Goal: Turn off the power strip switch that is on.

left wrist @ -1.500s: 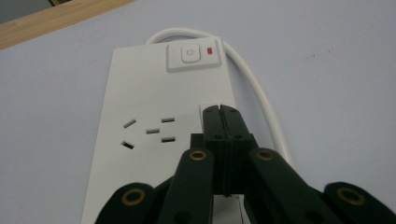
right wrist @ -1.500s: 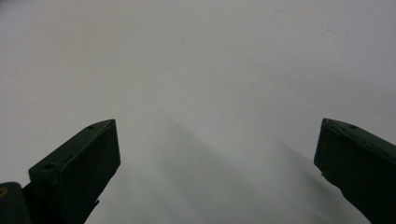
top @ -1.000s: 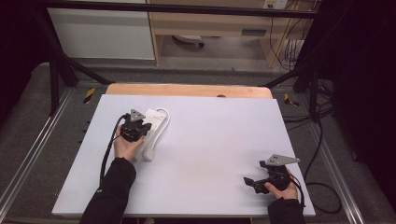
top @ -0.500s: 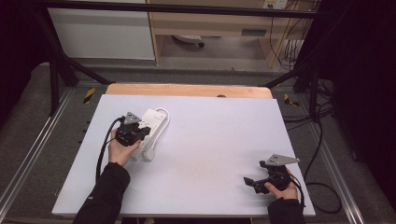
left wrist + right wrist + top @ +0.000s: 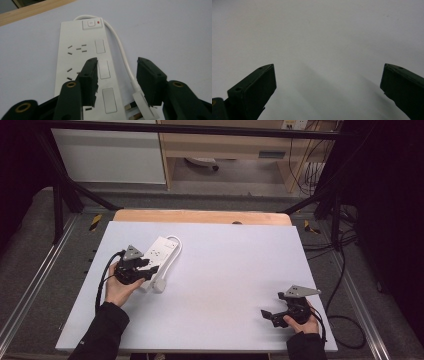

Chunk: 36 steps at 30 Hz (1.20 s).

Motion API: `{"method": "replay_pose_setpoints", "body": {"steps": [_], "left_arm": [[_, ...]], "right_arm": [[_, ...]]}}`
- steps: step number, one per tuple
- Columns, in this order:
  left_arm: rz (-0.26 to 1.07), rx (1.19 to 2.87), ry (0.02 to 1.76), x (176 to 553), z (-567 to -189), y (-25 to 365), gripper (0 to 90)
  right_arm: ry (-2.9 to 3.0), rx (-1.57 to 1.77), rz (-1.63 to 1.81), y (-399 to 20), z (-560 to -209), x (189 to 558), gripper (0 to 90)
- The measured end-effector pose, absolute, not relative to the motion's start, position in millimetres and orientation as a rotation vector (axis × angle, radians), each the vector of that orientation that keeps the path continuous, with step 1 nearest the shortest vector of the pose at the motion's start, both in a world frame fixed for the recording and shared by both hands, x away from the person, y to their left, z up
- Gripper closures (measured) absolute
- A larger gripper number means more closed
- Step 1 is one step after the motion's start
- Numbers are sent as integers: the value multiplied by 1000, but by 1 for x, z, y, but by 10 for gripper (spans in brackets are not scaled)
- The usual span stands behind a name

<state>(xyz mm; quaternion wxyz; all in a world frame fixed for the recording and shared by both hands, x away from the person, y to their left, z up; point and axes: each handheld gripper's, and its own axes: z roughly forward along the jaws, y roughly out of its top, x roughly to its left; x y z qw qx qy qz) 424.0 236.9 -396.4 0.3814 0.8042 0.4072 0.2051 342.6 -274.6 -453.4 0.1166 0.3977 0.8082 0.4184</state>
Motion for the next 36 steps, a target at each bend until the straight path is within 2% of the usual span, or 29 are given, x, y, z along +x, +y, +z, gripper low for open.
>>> {"method": "replay_pose_setpoints", "body": {"steps": [4, 10, 19, 27, 36], "left_arm": [[515, 2051, 1038, 416, -396, 242, 425], [529, 2066, 1030, 403, -398, 246, 246], [536, 2081, 1027, 385, -401, 252, 89], [533, 2083, 1028, 367, -413, 259, 39], [544, 2083, 1030, 352, -422, 266, 29]], "right_arm": [[2369, 1164, 1222, -274, -454, 343, 9], [2366, 1164, 1225, -274, -454, 343, 9], [2368, 1164, 1222, -274, -454, 343, 8], [2369, 1164, 1221, -274, -454, 343, 8], [2373, 1160, 1220, -274, -454, 343, 9]]}}
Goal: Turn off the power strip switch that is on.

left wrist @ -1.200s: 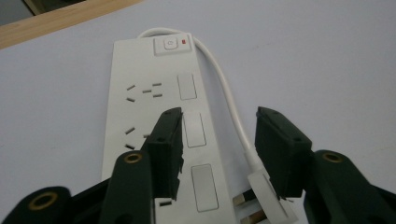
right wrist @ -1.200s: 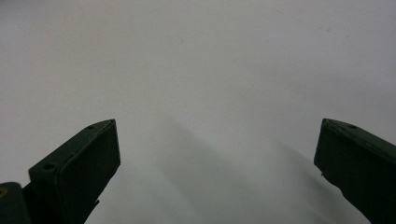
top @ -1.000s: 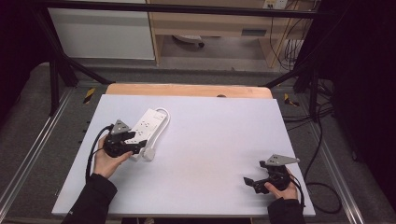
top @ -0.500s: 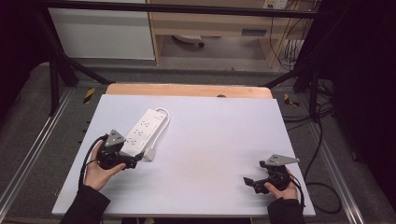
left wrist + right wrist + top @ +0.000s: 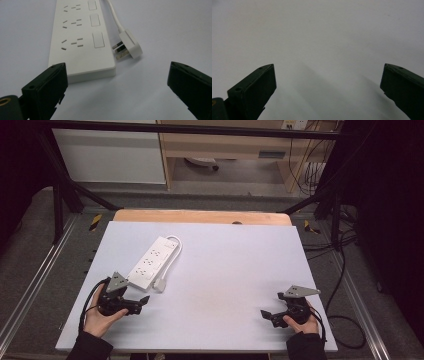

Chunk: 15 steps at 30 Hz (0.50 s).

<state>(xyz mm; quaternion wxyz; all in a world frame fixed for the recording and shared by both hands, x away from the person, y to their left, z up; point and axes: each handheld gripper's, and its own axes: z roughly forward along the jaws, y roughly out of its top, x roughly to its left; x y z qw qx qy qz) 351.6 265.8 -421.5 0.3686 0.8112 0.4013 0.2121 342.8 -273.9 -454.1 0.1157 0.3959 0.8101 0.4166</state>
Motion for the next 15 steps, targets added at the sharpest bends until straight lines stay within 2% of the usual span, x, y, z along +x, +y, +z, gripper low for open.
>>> {"method": "replay_pose_setpoints", "body": {"steps": [15], "left_arm": [[519, 2091, 1039, 338, -443, 276, 36]], "right_arm": [[2373, 1156, 1212, -274, -454, 343, 8]]}}
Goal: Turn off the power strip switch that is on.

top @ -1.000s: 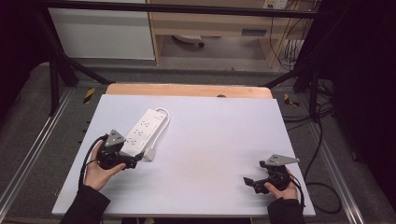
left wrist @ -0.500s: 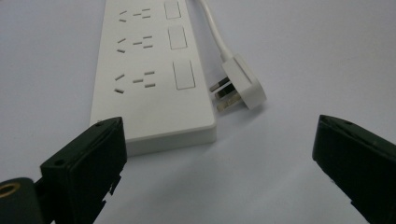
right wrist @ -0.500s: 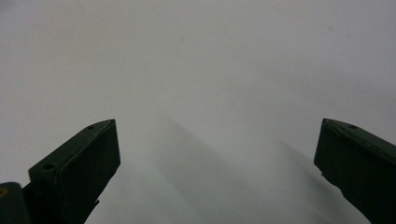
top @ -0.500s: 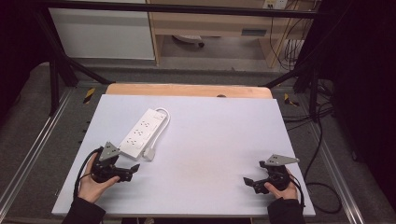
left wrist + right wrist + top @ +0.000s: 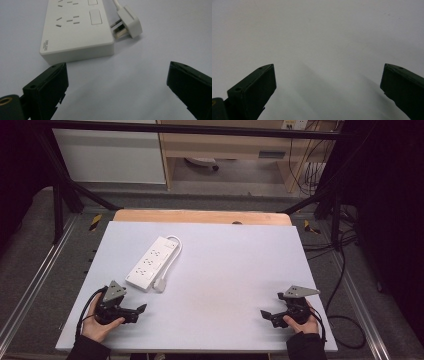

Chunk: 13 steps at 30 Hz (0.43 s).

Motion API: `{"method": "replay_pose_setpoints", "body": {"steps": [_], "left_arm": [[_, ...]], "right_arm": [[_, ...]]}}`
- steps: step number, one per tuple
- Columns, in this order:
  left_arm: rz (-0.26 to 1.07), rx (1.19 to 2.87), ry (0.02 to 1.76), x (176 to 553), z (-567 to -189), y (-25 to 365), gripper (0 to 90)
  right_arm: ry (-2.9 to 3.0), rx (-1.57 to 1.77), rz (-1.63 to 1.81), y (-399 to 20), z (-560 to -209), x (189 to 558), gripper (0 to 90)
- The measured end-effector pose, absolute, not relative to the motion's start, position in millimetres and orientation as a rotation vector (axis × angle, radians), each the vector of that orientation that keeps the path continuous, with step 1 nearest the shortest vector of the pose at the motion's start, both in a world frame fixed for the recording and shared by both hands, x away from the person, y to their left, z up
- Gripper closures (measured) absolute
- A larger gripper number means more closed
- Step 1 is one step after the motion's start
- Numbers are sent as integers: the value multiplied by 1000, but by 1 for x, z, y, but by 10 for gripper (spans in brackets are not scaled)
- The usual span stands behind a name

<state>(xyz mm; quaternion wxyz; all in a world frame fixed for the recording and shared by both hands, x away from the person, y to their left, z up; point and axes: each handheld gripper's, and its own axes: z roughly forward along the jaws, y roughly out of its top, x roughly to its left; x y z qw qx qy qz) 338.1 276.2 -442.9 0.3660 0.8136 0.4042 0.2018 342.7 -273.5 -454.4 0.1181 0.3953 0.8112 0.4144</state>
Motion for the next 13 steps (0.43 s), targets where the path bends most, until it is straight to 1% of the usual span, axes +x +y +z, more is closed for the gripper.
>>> {"method": "replay_pose_setpoints", "body": {"steps": [13], "left_arm": [[505, 2104, 1052, 337, -450, 280, 39]], "right_arm": [[2377, 1153, 1208, -273, -455, 343, 8]]}}
